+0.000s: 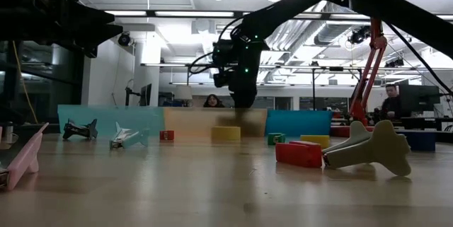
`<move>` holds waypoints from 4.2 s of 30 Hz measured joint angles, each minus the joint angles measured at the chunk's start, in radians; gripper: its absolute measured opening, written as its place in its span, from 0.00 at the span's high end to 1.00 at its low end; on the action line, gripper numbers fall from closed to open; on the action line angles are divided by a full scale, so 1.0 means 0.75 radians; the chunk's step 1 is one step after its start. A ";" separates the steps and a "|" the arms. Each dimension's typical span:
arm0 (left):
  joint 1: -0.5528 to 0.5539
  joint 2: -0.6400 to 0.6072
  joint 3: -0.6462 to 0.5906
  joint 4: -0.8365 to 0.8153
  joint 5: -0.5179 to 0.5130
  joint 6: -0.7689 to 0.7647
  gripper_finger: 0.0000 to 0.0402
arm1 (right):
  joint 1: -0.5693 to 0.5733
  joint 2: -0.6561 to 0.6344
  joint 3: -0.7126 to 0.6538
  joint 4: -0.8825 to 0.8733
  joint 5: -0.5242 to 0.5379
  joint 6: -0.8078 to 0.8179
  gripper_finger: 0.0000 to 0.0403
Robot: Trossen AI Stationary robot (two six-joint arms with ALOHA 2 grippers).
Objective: Pick and place Stapler, Stapler remover, tape
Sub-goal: Put the black stapler into the orange bin, then put the green stapler into the orange bin
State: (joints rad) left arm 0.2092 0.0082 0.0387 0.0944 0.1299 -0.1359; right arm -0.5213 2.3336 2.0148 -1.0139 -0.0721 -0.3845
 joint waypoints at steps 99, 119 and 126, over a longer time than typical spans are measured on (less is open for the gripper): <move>0.000 0.000 0.000 -0.061 0.000 0.000 0.56 | 0.573 -0.562 -1.147 0.675 -0.066 -0.801 0.38; 0.000 0.000 0.000 -0.061 0.000 0.000 0.56 | 0.574 -0.560 -1.147 0.664 -0.108 -0.816 0.71; 0.000 0.000 0.000 -0.061 0.000 0.000 0.56 | 0.574 -0.559 -1.147 0.683 -0.121 -0.812 0.81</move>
State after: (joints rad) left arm 0.2090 0.0082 0.0387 0.0486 0.1299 -0.1358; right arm -0.0906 1.9141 1.1545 -0.5014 -0.1629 -0.9937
